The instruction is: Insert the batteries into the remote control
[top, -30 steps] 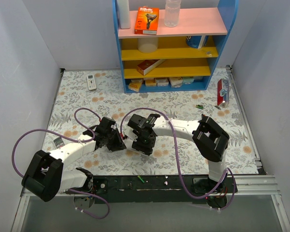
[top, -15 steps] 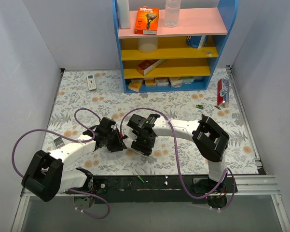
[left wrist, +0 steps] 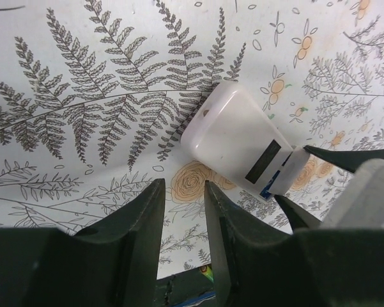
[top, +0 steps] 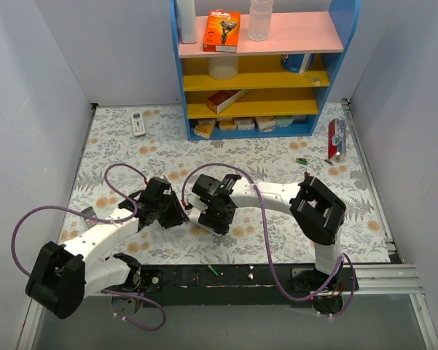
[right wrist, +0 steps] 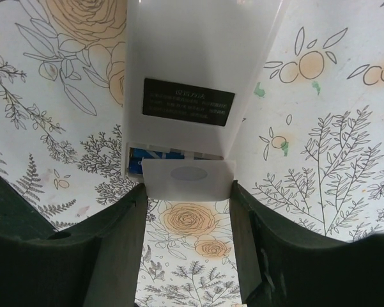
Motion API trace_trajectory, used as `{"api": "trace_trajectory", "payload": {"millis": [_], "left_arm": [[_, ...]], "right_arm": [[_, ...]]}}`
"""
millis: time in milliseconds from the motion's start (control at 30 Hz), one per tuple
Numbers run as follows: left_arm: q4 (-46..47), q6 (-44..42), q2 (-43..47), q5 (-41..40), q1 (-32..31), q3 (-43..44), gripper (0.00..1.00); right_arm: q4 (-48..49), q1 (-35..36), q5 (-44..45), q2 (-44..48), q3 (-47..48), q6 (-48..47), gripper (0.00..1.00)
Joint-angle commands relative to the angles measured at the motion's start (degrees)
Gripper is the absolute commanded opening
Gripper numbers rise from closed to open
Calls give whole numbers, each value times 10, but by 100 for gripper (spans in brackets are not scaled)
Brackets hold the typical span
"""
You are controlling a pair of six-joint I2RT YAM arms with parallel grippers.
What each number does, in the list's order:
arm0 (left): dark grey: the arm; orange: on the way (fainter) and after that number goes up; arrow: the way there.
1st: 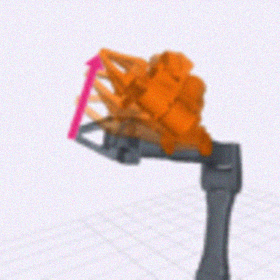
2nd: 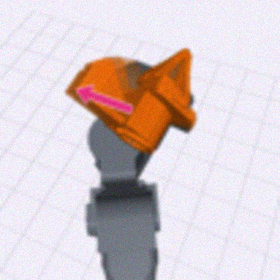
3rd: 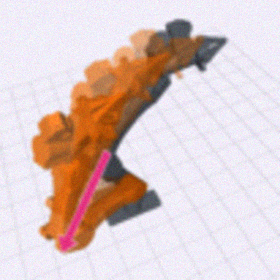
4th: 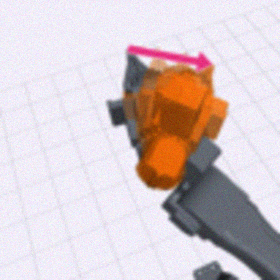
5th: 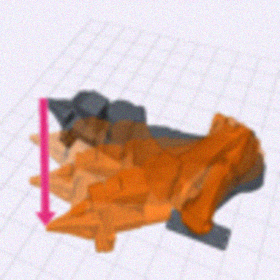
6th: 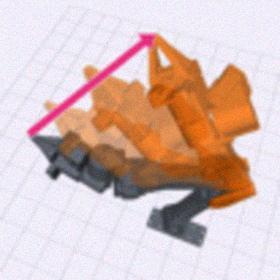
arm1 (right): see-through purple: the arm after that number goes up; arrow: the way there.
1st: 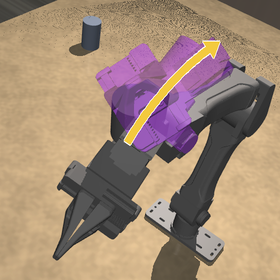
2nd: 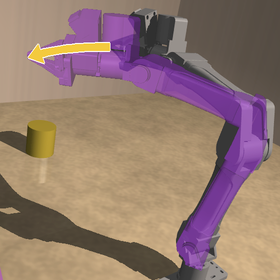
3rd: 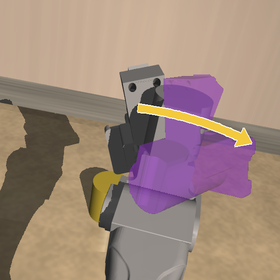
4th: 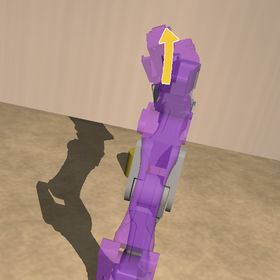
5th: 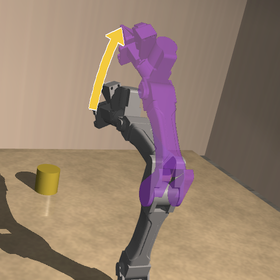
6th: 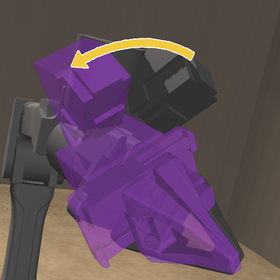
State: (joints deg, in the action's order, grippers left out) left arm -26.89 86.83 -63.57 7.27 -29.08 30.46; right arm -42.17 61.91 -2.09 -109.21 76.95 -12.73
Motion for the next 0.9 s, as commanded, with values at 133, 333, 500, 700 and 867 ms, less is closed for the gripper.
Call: {"api": "trace_trajectory", "payload": {"millis": [133, 333, 500, 700, 867], "left_arm": [[-38, 24, 64, -53, 0, 2, 31], [-53, 32, 92, -66, -1, 4, 31], [-54, 33, 96, -83, -1, 1, 32], [-52, 34, 93, -87, 0, 0, 37], [-49, 35, 96, -91, 0, -4, 38]], "right_arm": [[47, 0, 85, 15, -11, 7, 43], [64, -15, 129, 11, -6, -23, 42], [67, -22, 133, 33, -6, -50, 42], [18, -22, 76, 58, 25, -47, 41], [2, -19, 33, 62, 29, -49, 43]]}}
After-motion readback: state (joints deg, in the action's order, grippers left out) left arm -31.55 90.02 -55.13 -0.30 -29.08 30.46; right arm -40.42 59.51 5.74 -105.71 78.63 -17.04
